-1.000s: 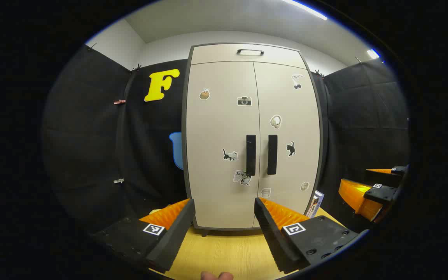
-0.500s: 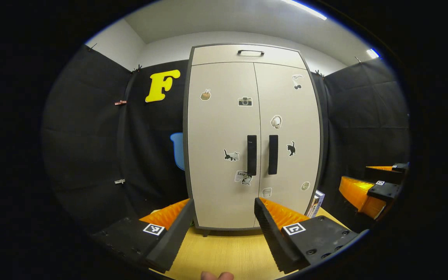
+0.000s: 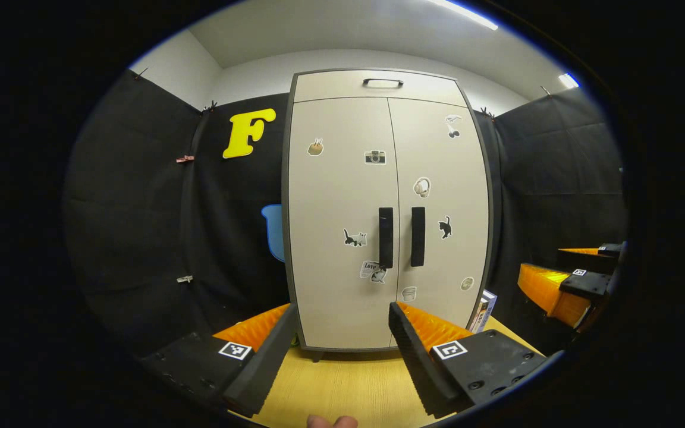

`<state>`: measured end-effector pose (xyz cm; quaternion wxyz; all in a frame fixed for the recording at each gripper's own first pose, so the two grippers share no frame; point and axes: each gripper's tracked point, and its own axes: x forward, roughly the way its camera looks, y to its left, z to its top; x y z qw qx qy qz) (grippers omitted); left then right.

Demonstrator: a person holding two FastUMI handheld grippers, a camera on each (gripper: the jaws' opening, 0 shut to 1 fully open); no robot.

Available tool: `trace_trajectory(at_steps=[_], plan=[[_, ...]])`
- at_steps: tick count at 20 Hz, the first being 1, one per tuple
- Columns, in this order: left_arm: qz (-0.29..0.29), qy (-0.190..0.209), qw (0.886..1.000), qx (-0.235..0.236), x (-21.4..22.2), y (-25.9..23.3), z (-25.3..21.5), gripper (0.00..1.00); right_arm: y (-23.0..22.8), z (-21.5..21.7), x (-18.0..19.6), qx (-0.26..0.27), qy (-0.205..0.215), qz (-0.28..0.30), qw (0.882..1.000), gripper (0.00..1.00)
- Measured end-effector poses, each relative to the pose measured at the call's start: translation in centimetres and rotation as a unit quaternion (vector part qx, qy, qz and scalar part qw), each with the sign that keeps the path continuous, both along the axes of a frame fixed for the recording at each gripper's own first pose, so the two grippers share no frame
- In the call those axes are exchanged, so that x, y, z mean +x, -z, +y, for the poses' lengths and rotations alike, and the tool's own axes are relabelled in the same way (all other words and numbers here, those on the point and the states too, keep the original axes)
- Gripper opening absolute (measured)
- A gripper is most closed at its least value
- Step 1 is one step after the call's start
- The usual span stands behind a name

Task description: Open the right door of the double-door shoe cabinet with the right hand, and open the left door with the left hand.

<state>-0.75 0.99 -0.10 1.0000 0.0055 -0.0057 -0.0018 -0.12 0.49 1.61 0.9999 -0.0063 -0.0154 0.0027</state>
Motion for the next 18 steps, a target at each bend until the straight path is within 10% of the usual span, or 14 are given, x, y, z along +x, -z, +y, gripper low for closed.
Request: trace_trajectory(at_steps=[18], plan=[[0.013, -0.028, 1.000, -0.007, 1.2, 2.1, 4.9, 0.95, -3.0, 8.5, 17.9, 0.023, -0.048, 0.004, 0.999, 0.97]])
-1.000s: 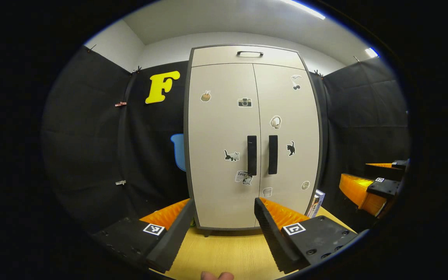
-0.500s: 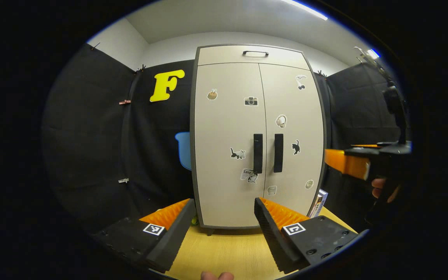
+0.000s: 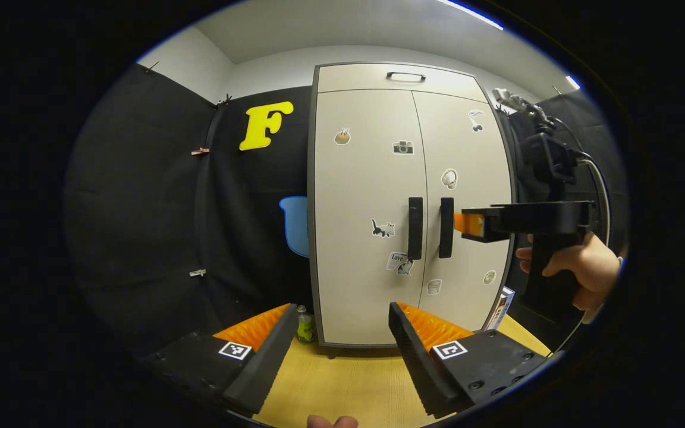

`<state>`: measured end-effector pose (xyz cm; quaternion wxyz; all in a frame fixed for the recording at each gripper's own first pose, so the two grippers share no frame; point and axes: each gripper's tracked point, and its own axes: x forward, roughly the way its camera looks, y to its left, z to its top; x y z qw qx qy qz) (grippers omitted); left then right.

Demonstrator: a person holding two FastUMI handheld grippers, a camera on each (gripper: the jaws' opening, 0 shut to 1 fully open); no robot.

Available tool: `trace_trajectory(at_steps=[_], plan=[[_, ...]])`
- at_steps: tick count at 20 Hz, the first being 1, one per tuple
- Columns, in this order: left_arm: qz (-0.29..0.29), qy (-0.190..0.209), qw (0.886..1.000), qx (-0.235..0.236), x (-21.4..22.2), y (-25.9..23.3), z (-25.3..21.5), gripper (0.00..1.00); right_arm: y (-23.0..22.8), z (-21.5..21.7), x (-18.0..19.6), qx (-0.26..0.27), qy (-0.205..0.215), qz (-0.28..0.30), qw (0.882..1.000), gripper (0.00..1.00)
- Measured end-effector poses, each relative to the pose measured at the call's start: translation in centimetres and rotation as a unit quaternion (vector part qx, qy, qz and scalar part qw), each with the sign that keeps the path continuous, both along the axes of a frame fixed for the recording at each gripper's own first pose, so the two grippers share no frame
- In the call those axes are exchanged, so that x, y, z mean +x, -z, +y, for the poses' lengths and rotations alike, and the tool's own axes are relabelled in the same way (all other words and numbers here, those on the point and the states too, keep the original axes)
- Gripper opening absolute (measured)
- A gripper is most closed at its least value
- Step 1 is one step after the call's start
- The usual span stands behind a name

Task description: Open the right door of the double-door shoe cabinet with the right hand, and open the left door with the left hand.

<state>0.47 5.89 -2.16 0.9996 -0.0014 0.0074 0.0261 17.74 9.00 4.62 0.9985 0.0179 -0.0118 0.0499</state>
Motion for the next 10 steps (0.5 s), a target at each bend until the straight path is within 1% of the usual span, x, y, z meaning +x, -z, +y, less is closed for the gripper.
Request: trace_trajectory(at_steps=[5, 7, 8, 9, 10], plan=[[0.006, -0.003, 1.000, 0.000, 1.2, 0.6, 0.9, 0.95, 1.6, 0.8, 5.1, 0.001, 0.012, 0.013, 1.000, 0.97], [0.009, -0.003, 1.000, 0.001, 1.5, 0.9, 1.2, 0.95, 2.0, 0.9, 6.6, 0.009, 0.017, 0.015, 1.000, 0.93], [0.010, -0.003, 1.000, 0.001, 1.7, 1.0, 1.2, 0.95, 2.2, 1.0, 7.3, 0.013, 0.018, 0.017, 1.000, 0.87], [0.011, -0.003, 1.000, 0.001, 1.9, 1.1, 1.3, 0.95, 2.2, 1.2, 7.7, 0.016, 0.016, 0.019, 1.000, 0.86], [0.012, -0.003, 1.000, 0.001, 2.0, 1.1, 1.4, 0.95, 2.4, 1.4, 8.2, 0.016, 0.014, 0.020, 1.000, 0.82]])
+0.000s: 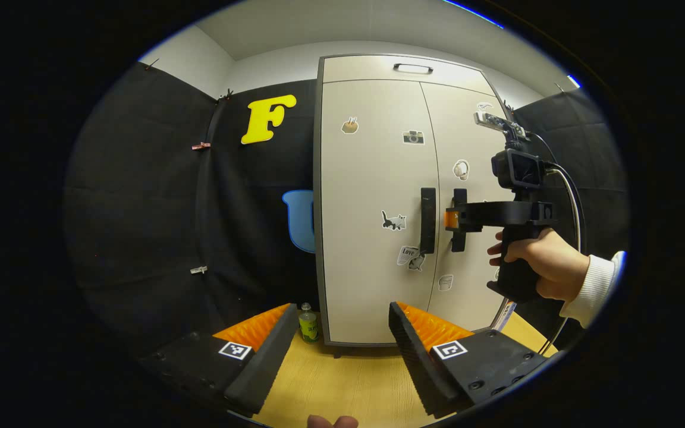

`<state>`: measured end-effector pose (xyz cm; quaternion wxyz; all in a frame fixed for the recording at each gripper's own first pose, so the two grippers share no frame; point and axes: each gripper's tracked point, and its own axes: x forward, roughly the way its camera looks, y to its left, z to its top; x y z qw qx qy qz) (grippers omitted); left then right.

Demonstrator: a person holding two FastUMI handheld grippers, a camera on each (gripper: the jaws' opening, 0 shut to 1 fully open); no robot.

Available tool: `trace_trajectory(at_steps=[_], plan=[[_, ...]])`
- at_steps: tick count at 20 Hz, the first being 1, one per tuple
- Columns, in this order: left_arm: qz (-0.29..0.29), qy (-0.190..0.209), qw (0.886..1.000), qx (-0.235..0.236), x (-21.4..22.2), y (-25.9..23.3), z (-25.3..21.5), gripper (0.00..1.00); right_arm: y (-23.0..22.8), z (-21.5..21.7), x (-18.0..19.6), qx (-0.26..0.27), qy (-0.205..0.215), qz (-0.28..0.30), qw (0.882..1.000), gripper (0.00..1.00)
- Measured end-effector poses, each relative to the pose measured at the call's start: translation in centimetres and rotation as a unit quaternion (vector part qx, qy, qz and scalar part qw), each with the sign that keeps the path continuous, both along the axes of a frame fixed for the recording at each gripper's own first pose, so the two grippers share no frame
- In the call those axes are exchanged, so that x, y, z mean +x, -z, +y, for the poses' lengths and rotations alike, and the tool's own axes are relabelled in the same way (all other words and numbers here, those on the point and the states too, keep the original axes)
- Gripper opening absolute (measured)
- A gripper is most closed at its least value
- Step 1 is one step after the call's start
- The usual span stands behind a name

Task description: Open the right door of the double-door shoe cabinet with the right hand, and open the left door with the left hand.

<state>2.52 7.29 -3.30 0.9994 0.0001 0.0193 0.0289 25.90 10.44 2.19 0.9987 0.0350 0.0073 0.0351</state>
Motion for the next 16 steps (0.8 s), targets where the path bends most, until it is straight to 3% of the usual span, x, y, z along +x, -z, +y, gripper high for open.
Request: trace_trajectory(at_steps=[5, 9, 12, 15, 16], plan=[[0.001, -0.003, 1.000, -0.004, 0.2, 0.2, 0.4, 0.95, -0.1, 0.8, 1.1, -0.013, 0.001, -0.009, 1.000, 0.42], [0.007, -0.009, 1.000, -0.007, -0.2, 0.6, 0.8, 0.95, 0.0, 0.6, 1.2, -0.064, 0.020, -0.031, 0.997, 0.38], [0.010, -0.015, 1.000, -0.010, -1.0, 0.9, 1.0, 0.95, 0.0, 0.5, 1.0, -0.040, 0.022, -0.024, 0.999, 0.30], [0.010, -0.023, 1.000, -0.012, -2.0, 0.9, 1.4, 0.95, 0.2, 0.4, 1.0, -0.035, 0.023, -0.016, 0.999, 0.30], [0.010, -0.028, 0.999, -0.012, -2.4, 1.0, 1.6, 0.95, 0.1, 0.4, 1.1, -0.031, 0.024, -0.015, 0.999, 0.24]])
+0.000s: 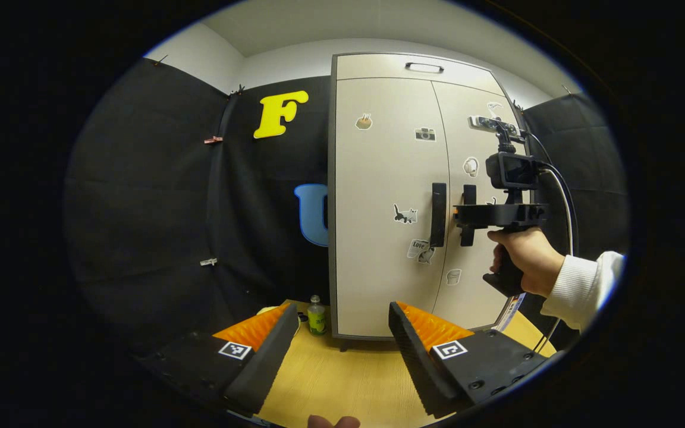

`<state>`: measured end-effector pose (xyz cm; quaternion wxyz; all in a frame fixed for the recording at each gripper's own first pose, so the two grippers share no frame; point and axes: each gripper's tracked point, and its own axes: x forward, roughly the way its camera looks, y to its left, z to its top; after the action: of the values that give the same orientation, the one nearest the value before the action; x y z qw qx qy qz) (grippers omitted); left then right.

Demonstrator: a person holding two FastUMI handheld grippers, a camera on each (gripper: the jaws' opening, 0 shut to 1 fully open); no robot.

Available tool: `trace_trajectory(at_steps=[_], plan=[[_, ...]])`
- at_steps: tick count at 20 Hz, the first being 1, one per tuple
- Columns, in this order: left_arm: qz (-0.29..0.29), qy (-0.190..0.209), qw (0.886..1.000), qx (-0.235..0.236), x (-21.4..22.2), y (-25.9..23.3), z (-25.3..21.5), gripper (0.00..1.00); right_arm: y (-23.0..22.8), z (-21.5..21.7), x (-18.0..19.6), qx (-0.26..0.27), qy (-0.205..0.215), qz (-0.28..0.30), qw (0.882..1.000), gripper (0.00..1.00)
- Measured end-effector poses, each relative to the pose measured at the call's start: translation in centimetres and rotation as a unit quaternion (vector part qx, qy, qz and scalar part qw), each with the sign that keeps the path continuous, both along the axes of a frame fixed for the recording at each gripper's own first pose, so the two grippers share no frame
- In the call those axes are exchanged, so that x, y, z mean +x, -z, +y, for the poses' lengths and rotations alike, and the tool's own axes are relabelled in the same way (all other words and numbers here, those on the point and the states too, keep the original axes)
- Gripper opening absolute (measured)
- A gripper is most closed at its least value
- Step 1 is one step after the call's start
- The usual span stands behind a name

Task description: Open the right door of the double-door shoe cabinet with the right hand, and open the left door with the left hand.

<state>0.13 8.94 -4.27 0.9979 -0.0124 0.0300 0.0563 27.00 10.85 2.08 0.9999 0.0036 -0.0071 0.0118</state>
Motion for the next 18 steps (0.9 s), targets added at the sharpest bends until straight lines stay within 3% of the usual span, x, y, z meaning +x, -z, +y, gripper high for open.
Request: trace_trajectory(at_steps=[5, 10, 18], plan=[[-0.003, -0.015, 1.000, 0.001, -1.6, -0.4, 0.5, 0.95, -0.1, -0.2, -1.6, 0.014, -0.020, 0.006, 1.000, 0.14], [-0.009, -0.023, 1.000, 0.003, -3.0, -1.2, -0.1, 0.94, -0.1, -2.3, -6.7, 0.023, -0.052, 0.010, 0.998, 0.14], [-0.012, -0.008, 1.000, 0.018, -3.6, -1.9, -3.2, 0.95, 0.2, -4.9, -10.8, 0.031, -0.075, 0.015, 0.997, 0.14]])
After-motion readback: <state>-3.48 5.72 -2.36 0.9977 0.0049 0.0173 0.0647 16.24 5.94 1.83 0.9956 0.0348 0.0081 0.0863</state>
